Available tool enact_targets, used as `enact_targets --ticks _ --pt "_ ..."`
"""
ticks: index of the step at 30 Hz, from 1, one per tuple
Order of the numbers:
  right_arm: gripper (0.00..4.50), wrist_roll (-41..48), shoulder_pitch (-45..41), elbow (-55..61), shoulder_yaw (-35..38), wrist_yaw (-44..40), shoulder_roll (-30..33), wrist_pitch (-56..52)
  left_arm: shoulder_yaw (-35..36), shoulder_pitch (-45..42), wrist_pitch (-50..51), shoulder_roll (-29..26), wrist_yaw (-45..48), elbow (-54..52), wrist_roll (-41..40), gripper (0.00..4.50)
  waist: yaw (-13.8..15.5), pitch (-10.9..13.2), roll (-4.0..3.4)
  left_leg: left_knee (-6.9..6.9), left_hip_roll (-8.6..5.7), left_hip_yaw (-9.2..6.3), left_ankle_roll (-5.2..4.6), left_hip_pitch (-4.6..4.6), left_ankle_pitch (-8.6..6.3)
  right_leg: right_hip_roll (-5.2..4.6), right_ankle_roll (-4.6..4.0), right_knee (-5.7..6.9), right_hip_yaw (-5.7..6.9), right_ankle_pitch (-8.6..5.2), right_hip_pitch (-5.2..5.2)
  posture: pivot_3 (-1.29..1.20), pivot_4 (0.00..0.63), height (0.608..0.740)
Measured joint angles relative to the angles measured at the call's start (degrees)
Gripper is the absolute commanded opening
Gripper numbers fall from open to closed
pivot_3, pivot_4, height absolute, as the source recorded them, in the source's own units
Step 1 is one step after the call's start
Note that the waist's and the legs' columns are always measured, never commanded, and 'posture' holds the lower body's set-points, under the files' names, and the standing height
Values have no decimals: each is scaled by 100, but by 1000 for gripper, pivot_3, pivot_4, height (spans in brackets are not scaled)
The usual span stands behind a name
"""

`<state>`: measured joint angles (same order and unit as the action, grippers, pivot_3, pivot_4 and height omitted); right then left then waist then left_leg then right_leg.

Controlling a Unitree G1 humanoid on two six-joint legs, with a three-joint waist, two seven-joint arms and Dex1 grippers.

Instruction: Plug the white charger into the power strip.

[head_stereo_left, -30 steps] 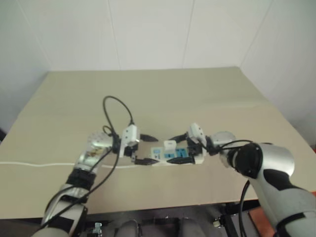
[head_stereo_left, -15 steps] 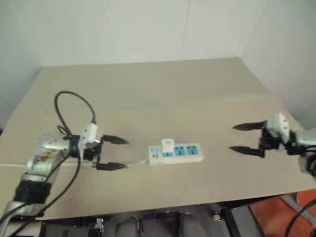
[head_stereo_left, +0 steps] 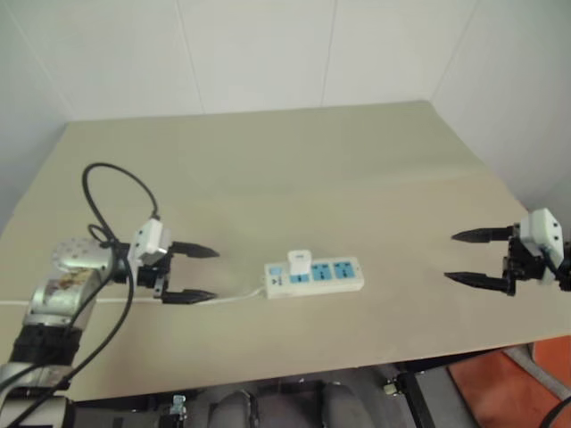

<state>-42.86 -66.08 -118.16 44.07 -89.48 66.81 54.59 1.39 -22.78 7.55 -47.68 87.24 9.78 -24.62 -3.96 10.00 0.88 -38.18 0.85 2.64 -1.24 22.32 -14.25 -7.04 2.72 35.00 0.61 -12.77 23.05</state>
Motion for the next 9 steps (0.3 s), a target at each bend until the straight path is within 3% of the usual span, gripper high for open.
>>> enact_targets --ticks 9 --pt "4500 -208 169 -1 251 -2 16 -5 -12 -138 69 4 0 -5 0 4487 0 1 2 0 -1 2 2 0 1 -1 0 1 0 0 0 0 150 740"
